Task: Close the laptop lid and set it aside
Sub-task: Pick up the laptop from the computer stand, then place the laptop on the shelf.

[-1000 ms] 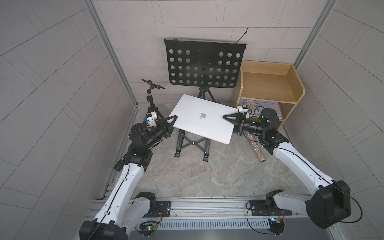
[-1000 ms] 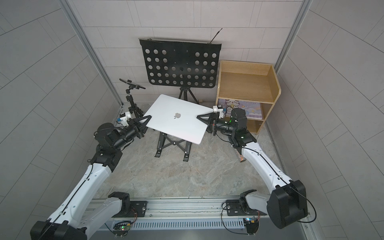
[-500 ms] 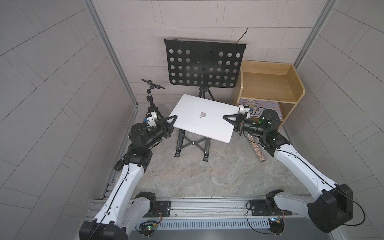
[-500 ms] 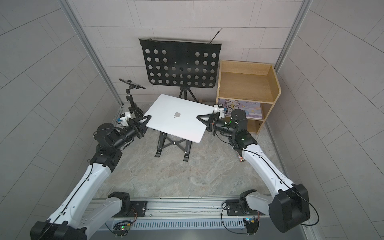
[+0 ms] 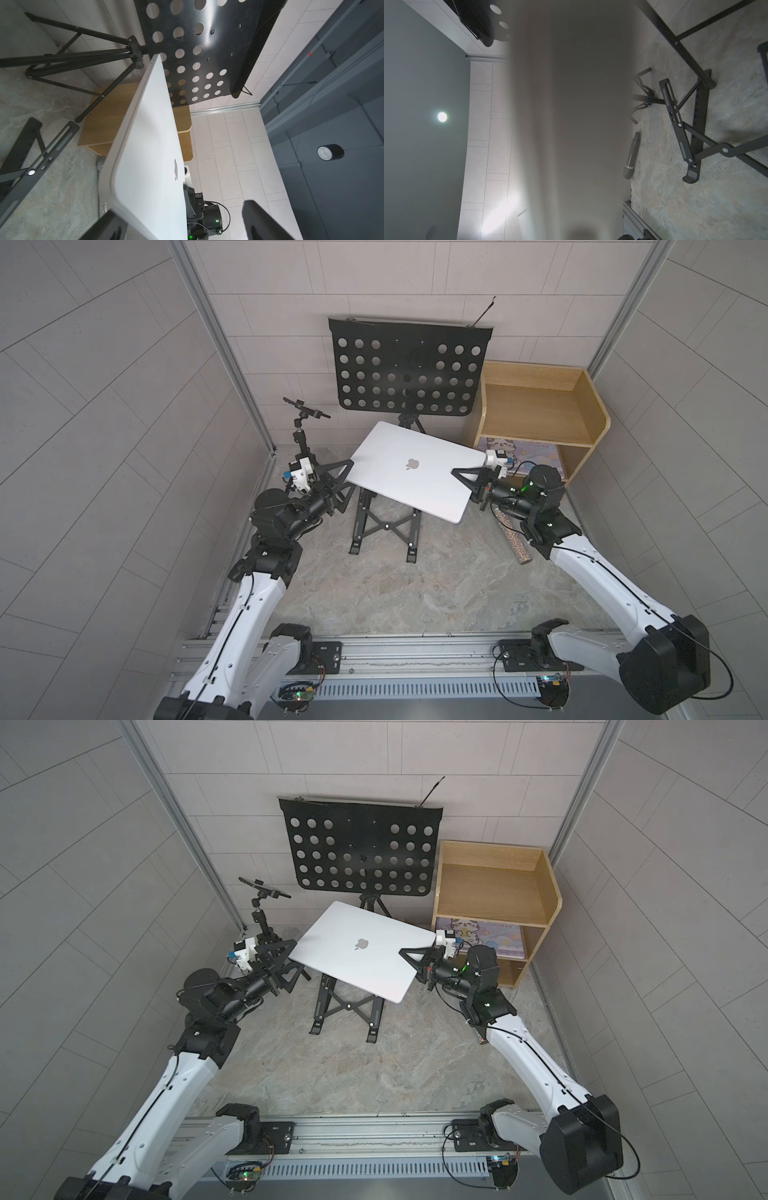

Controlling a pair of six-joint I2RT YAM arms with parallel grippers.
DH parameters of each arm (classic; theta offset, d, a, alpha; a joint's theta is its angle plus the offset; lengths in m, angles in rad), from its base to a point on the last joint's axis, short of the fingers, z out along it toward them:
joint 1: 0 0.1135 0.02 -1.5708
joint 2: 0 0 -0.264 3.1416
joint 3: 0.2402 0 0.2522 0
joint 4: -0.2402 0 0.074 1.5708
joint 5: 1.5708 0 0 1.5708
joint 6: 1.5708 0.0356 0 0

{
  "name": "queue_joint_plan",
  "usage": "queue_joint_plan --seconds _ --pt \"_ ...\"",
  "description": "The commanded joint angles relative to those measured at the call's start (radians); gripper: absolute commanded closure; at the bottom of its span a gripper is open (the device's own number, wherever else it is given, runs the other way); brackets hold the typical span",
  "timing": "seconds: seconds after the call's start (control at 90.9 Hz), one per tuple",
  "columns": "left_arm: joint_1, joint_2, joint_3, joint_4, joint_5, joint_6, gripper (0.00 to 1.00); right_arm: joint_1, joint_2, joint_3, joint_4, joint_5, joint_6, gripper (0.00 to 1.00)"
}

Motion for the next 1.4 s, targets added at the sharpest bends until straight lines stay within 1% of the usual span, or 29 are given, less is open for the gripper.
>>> queue_joint_plan --seconds 0.0,0.022,0.066,0.154,0.22,0.286,0.385,0.528,0.715,0.792,0.924,1.112,1.387 --pt "-0.003 -0.074 0.066 -0.115 -0.020 0.171 0.03 -0.040 -0.100 0.026 0.242 0.059 -0.006 1.00" --pt "-0.002 -0.079 0.075 -0.155 -0.036 0.210 0.02 -0.045 -0.106 0.028 0.244 0.058 -0.005 1.00" --pt "-0.002 -0.133 0.099 -0.250 -0.079 0.300 0.00 -0.056 -0.119 0.034 0.245 0.054 -0.005 1.00" --pt "-0.002 -0.193 0.152 -0.456 -0.182 0.471 0.00 -0.075 -0.147 0.046 0.227 0.053 -0.007 1.00" --pt "-0.002 -0.222 0.190 -0.575 -0.243 0.564 0.00 -0.089 -0.168 0.054 0.210 0.056 -0.007 1.00" --pt "-0.002 -0.237 0.217 -0.629 -0.250 0.630 0.00 -0.105 -0.189 0.063 0.190 0.056 -0.009 1.00" --pt "-0.001 -0.239 0.246 -0.661 -0.241 0.675 0.00 -0.121 -0.223 0.073 0.164 0.065 -0.011 1.00" --pt "-0.002 -0.236 0.248 -0.654 -0.226 0.673 0.00 -0.153 -0.298 0.087 0.104 0.110 -0.046 1.00" --pt "-0.002 -0.220 0.234 -0.614 -0.192 0.659 0.00 -0.233 -0.400 0.080 0.027 0.188 -0.074 1.00" --pt "-0.002 -0.202 0.238 -0.609 -0.177 0.618 0.00 -0.256 -0.427 0.068 0.015 0.215 -0.075 1.00" --pt "-0.004 -0.171 0.248 -0.621 -0.131 0.603 0.00 -0.264 -0.453 0.065 -0.004 0.251 -0.101 1.00" --pt "-0.007 -0.168 0.234 -0.633 -0.104 0.596 0.00 -0.264 -0.481 0.078 -0.055 0.290 -0.158 1.00" --pt "-0.030 -0.129 0.217 -0.649 -0.065 0.566 0.00 -0.264 -0.517 0.040 -0.045 0.343 -0.175 1.00"
